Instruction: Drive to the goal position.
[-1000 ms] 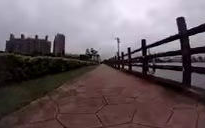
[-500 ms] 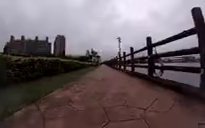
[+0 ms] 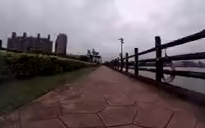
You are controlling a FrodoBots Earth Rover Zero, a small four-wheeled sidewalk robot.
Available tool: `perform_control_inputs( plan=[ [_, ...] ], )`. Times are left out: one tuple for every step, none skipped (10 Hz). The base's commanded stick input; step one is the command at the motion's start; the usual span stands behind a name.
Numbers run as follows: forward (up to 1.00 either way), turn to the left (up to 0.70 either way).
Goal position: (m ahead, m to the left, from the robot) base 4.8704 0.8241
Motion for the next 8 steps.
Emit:
perform_control_inputs(
  plan=[
    [1.0, 0.0],
    [1.0, 0.0],
    [1.0, 0.0],
    [1.0, 0.0],
    [1.0, 0.0],
    [1.0, 0.0],
    [1.0, 0.0],
    [1.0, 0.0]
  ],
)
